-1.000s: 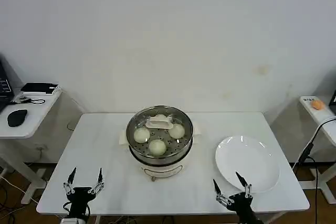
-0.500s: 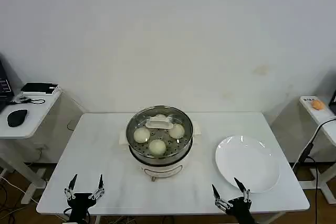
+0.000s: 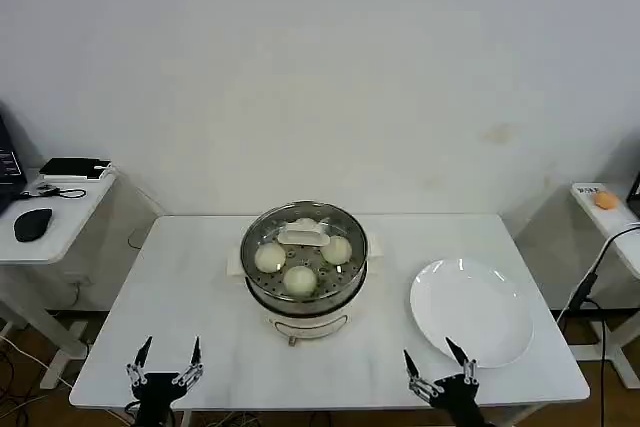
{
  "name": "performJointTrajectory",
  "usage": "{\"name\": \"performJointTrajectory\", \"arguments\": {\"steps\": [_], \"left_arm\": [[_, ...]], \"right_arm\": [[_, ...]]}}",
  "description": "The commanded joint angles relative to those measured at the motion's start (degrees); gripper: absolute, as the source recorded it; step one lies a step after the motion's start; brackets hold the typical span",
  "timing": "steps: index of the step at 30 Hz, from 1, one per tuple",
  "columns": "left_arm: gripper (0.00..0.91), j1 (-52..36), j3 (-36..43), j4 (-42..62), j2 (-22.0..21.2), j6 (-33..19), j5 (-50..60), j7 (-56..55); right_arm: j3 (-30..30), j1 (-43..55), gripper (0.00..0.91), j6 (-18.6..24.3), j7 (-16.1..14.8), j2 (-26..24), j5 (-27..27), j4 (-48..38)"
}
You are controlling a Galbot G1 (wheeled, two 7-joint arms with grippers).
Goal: Take steamed baozi put them in steamer then cover it.
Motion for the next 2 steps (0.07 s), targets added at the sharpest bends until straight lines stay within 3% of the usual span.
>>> {"name": "performJointTrajectory", "arguments": {"steps": [1,2], "left_arm": [[0.907,1.10,0.76,-1.80,-0.28,1.77,-1.33,-0.69],[0.907,1.02,0.83,-2.31,-0.37,2.95,-2.17,-0.94]], "right_arm": [[-0.69,0.00,0.907,-0.09,0.11,-0.29,0.56,0.36],[-0.78,0.03,0.907,-0.30,0.12,-0.27,0.64,0.43]]}}
